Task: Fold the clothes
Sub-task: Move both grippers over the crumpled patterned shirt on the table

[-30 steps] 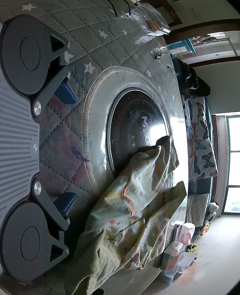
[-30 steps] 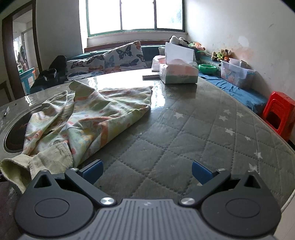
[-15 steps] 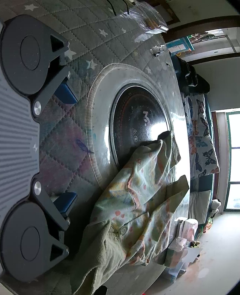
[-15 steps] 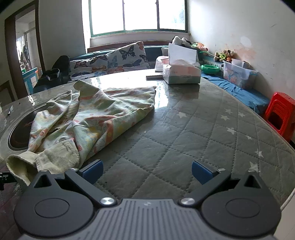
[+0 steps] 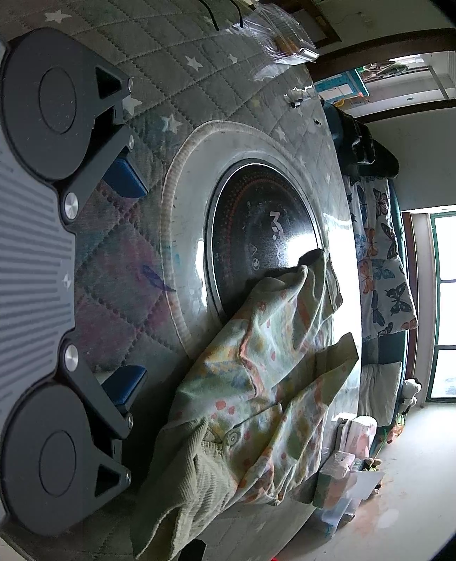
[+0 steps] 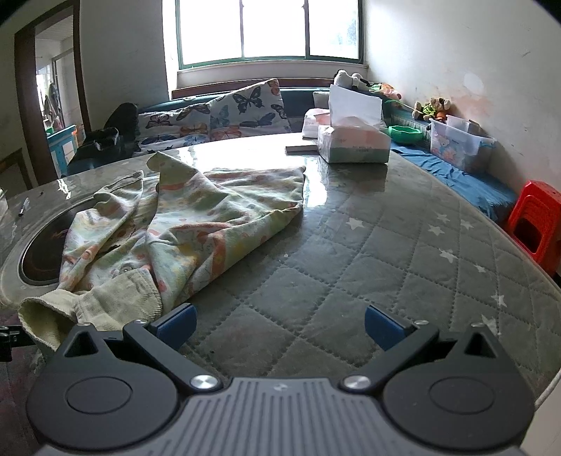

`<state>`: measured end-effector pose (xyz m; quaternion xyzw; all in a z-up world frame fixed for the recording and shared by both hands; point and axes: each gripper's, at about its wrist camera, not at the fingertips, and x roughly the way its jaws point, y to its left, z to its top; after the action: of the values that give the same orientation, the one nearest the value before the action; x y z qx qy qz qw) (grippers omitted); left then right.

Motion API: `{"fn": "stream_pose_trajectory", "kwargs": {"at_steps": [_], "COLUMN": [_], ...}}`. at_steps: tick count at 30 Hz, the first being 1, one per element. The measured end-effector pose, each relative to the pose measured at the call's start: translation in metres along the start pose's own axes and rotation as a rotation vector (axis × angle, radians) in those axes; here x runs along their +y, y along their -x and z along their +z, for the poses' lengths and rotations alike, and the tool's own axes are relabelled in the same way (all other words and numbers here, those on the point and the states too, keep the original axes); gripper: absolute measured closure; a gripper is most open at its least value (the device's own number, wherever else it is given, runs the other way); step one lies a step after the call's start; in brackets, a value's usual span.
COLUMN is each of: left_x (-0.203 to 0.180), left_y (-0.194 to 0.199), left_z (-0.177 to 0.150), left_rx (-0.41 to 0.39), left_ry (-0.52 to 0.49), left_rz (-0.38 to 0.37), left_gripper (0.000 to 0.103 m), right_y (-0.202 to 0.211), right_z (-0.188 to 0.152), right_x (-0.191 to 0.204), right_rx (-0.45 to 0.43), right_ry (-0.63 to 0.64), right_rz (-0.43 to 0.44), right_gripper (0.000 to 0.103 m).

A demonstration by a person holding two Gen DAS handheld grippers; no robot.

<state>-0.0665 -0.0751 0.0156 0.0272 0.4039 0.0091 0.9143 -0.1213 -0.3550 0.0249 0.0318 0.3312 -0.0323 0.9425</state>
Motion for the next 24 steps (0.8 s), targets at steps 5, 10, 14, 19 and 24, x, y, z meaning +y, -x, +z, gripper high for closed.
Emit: {"fn": "stream_pose_trajectory", "kwargs": {"at_steps": [5,10,14,19,24], "left_x": [0.003,0.006,0.006,0.003,-0.002], "left_y": [-0.002,-0.003,-0.003,-0.003,-0.004], "left_z": [0.004,0.011,0.019,0.032,0.045], "left_rx": [-0.002,-0.009,-0.023,-0.048,-0.068], "left_ry": [0.003,0.004,-0.012,-0.034,-0.05], "left_rz": [0.005,0.018,0.022,0.02,0.009], "left_gripper": [0.0,0.0,0.0,0.0,0.0], "right_y": [-0.002,-0.006,-0.009,-0.013,-0.019], "right_z": [0.004,0.009,0.014,0.022,0.032], "right_x": [0.002,0.004,0.005,0.009,0.015], "right_rx": [-0.003,-0.005,-0.01,-0.016,-0.025], "right_ry": [0.01,0.024,0.034,0.06,0.095], "right_rz": [0.002,0.005,0.01,0.027,0.038], "right_gripper": [0.0,0.0,0.0,0.0,0.0]}}
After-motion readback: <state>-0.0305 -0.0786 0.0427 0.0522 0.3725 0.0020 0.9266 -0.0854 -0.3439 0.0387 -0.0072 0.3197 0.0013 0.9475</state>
